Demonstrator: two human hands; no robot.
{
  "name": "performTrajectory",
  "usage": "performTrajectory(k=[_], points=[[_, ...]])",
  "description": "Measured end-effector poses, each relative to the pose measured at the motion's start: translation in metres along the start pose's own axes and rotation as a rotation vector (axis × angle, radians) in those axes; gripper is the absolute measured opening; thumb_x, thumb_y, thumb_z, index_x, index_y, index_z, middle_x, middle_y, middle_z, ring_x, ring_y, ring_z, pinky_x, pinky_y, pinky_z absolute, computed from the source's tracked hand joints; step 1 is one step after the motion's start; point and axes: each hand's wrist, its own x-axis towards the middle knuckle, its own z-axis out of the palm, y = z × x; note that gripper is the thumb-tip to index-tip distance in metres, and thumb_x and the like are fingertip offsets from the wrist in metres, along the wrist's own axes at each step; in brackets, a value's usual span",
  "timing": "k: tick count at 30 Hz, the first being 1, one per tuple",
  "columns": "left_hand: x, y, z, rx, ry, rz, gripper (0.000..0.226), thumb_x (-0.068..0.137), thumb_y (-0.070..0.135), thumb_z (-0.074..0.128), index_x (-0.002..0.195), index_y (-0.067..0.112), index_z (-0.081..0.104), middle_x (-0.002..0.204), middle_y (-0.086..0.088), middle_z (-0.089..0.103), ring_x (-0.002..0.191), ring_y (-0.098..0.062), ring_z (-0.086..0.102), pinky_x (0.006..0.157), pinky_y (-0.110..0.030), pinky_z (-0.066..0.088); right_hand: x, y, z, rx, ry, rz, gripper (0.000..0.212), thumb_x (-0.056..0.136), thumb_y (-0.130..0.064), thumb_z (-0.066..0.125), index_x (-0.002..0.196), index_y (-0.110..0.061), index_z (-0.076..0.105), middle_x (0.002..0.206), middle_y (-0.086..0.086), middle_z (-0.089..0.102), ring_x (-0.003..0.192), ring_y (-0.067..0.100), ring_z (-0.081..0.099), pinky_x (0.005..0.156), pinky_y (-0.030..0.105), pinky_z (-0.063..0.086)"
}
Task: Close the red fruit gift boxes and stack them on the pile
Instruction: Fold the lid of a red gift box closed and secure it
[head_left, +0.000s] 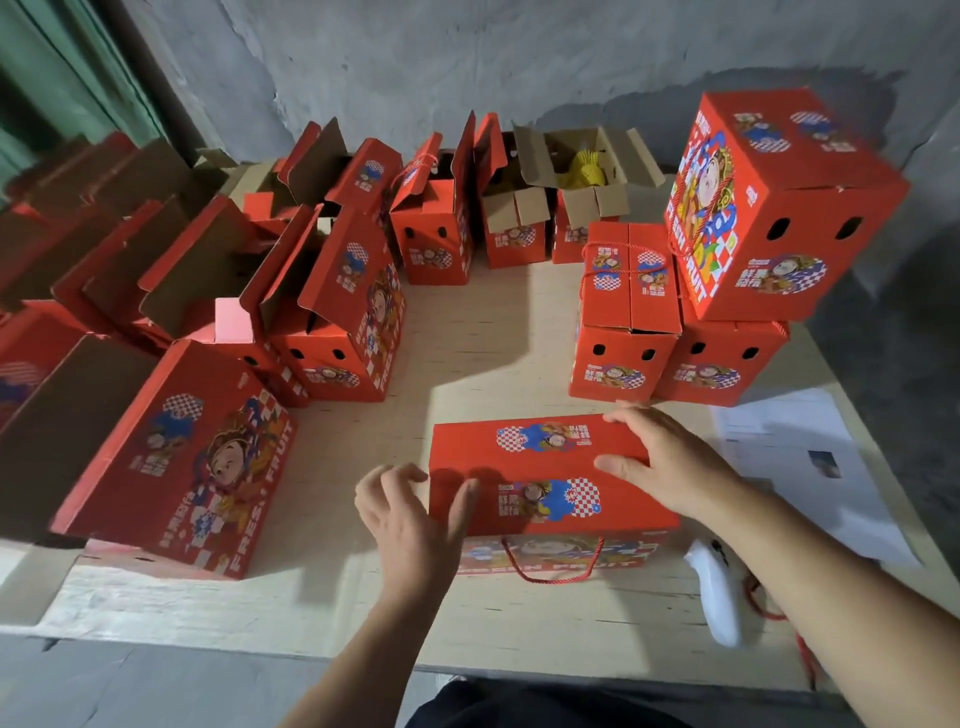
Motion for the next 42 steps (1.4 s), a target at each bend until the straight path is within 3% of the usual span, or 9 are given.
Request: performTrajectory(k=[2, 6, 10, 16, 22, 28, 31, 34, 42], points=[[0.025, 0.006, -0.005, 0.090, -0.051, 0.150, 0.065, 0.081, 0.075, 0.063, 0.125, 0.028, 0.053, 0.137, 0.003, 0.039, 0.133, -0.024, 0.036, 0.115, -0.047, 0.031, 0.001, 0.000, 0.003, -0.174, 0.082, -0.097, 0.076, 0.084, -0.075, 0.048, 0.141, -0.025, 0.059, 0.146, -0.010, 0.056, 0.132, 0.017, 0.054, 0.103, 0.036, 0.047], [0.084, 0.027, 0.004, 0.487, -0.635, 0.368, 0.077, 0.092, 0.077, 0.050, 0.157, 0.038, 0.039, 0.165, 0.006, 0.039, 0.148, -0.025, 0.037, 0.120, -0.044, 0.029, 0.008, -0.006, -0.003, -0.391, 0.176, -0.210, 0.073, 0.090, -0.069, 0.040, 0.132, -0.018, 0.069, 0.124, 0.004, 0.073, 0.111, 0.033, 0.069, 0.085, 0.047, 0.059], [0.096, 0.030, 0.015, 0.689, -0.584, 0.433, 0.059, 0.099, 0.074, 0.037, 0.149, 0.044, 0.048, 0.139, 0.010, 0.066, 0.121, -0.029, 0.060, 0.101, -0.040, 0.045, 0.010, -0.009, -0.002, -0.462, 0.289, -0.256, 0.064, 0.093, -0.064, 0.042, 0.120, -0.016, 0.074, 0.100, 0.005, 0.078, 0.086, 0.033, 0.075, 0.057, 0.046, 0.061], [0.073, 0.015, 0.017, 0.632, -0.648, 0.375, 0.075, 0.096, 0.080, 0.016, 0.161, 0.042, 0.024, 0.165, 0.007, 0.035, 0.146, -0.027, 0.030, 0.121, -0.050, 0.026, 0.002, -0.001, 0.019, -0.526, 0.053, -0.143, 0.079, 0.097, -0.070, 0.017, 0.161, -0.027, 0.034, 0.154, 0.007, 0.044, 0.143, 0.031, 0.039, 0.117, 0.047, 0.039], [0.071, 0.019, 0.018, 0.620, -0.697, 0.351, 0.072, 0.101, 0.072, 0.020, 0.165, 0.038, 0.013, 0.173, 0.002, 0.019, 0.160, -0.029, 0.014, 0.130, -0.046, 0.003, 0.003, -0.003, 0.019, -0.529, -0.093, -0.035, 0.073, 0.099, -0.072, 0.013, 0.162, -0.043, -0.011, 0.174, 0.002, -0.003, 0.159, 0.030, 0.000, 0.126, 0.044, 0.003], [0.087, 0.025, 0.011, 0.734, -0.688, 0.490, 0.069, 0.099, 0.075, 0.024, 0.159, 0.042, 0.032, 0.149, 0.005, 0.053, 0.132, -0.026, 0.054, 0.112, -0.042, 0.039, 0.006, -0.014, 0.004, -0.550, -0.230, 0.009, 0.075, 0.102, -0.069, 0.016, 0.160, -0.038, -0.021, 0.172, 0.007, -0.018, 0.159, 0.029, -0.012, 0.126, 0.046, -0.008], [0.100, 0.029, 0.009, 0.736, -0.686, 0.506, 0.070, 0.096, 0.078, 0.023, 0.152, 0.042, 0.044, 0.137, 0.005, 0.062, 0.117, -0.030, 0.062, 0.102, -0.042, 0.047, -0.003, -0.032, 0.011, -0.509, -0.028, 0.032, 0.085, 0.102, -0.063, 0.041, 0.164, -0.027, -0.005, 0.169, 0.012, -0.006, 0.155, 0.039, 0.003, 0.126, 0.054, 0.009], [0.088, 0.026, 0.010, 0.722, -0.687, 0.448, 0.074, 0.093, 0.080, 0.018, 0.156, 0.046, 0.035, 0.144, 0.008, 0.054, 0.127, -0.028, 0.052, 0.109, -0.044, 0.041, -0.029, -0.040, 0.054, -0.508, 0.379, -0.247, 0.059, 0.087, -0.037, 0.076, 0.138, -0.017, 0.055, 0.131, 0.012, 0.050, 0.107, 0.038, 0.051, 0.092, 0.048, 0.041], [0.080, 0.018, 0.014, 0.629, -0.728, 0.422, 0.089, 0.090, 0.086, 0.007, 0.164, 0.038, 0.016, 0.160, -0.001, 0.038, 0.148, -0.028, 0.032, 0.126, -0.048, 0.020, -0.036, -0.033, 0.080, -0.538, 0.357, -0.318, 0.038, 0.101, -0.044, 0.044, 0.129, -0.022, 0.058, 0.117, 0.001, 0.055, 0.101, 0.028, 0.052, 0.091, 0.040, 0.038]])
